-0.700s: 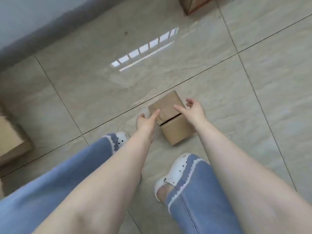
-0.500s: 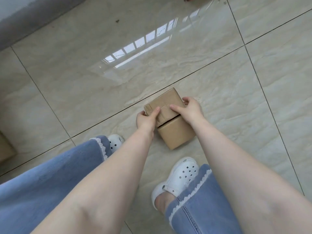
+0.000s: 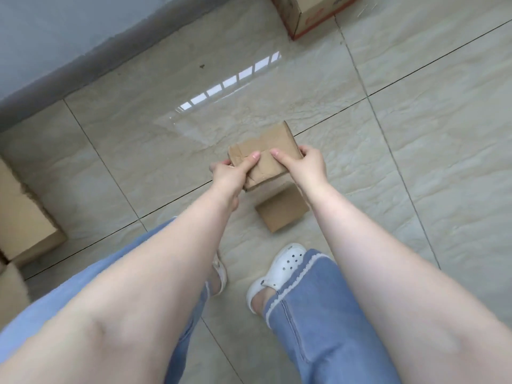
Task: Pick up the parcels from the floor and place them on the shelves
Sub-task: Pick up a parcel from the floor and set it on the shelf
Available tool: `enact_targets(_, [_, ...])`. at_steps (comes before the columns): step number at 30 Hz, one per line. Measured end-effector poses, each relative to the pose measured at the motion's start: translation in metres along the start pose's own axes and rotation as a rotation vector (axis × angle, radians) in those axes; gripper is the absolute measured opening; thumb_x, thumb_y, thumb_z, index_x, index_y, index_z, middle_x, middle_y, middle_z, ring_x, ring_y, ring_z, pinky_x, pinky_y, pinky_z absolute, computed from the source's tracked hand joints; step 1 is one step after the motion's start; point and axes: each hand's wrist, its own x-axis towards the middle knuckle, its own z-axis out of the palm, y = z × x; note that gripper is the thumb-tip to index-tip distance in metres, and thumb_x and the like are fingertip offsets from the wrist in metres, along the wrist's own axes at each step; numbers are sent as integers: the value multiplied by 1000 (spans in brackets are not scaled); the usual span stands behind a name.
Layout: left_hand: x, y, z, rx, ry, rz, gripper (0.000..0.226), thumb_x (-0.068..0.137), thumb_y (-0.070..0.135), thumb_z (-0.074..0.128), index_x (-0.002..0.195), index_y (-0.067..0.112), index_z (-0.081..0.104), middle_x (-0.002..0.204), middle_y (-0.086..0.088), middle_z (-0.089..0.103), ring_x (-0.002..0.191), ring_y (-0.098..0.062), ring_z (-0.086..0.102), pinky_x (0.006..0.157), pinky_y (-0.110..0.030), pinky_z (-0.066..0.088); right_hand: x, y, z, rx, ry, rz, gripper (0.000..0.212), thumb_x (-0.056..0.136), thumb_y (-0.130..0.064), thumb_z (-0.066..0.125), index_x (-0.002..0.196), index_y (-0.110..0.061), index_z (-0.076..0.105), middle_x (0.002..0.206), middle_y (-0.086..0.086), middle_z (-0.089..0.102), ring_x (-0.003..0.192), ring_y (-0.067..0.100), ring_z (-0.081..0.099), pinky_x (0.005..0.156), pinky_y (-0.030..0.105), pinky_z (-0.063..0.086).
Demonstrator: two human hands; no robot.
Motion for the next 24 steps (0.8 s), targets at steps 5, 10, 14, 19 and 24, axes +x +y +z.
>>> enact_targets(5, [-168, 101, -3, -61, 14, 33, 93, 65, 36, 91, 135, 10, 35, 113, -5, 66, 106, -21, 70, 100, -37, 55, -118, -98, -63, 503, 120, 80, 89, 56, -41, 89, 131, -16, 46, 123, 6, 65, 108, 18, 66, 98, 38, 52])
enact_targets(10, [-315, 178, 0, -135, -70, 65, 97, 73, 28, 87, 144, 23, 21, 113, -4, 61, 106, -25, 70, 100, -43, 55, -230, -193, -129, 846, 16, 173, 71, 74, -23, 82, 135, -18, 46, 120, 6, 70, 101, 22, 71, 87, 44, 57])
enact_targets(14, [-387, 223, -14, 33, -282, 196, 86, 79, 34, 82, 145, 26, 27, 124, 1, 64, 101, -16, 68, 91, -36, 54, -293, -254, -185, 862, 43, 99, 66, 75, -24, 81, 132, -20, 48, 115, 7, 72, 82, 16, 72, 69, 37, 61])
enact_targets(19, [-439, 280, -53, 413, -542, 570, 111, 56, 56, 89, 151, 39, 33, 152, 8, 46, 137, -12, 50, 112, -37, 44, -357, -301, -229, 712, 29, 20, 60, 74, -35, 79, 128, -19, 58, 110, 3, 75, 77, 15, 73, 58, 26, 57])
enact_targets(24, [-481, 321, -71, 307, -753, 566, 73, 80, 4, 70, 147, 21, 47, 136, -7, 66, 120, -26, 66, 87, -30, 54, -408, -328, -225, 674, 5, -90, 58, 81, -29, 73, 135, -25, 51, 118, -1, 72, 82, 11, 72, 58, 27, 58])
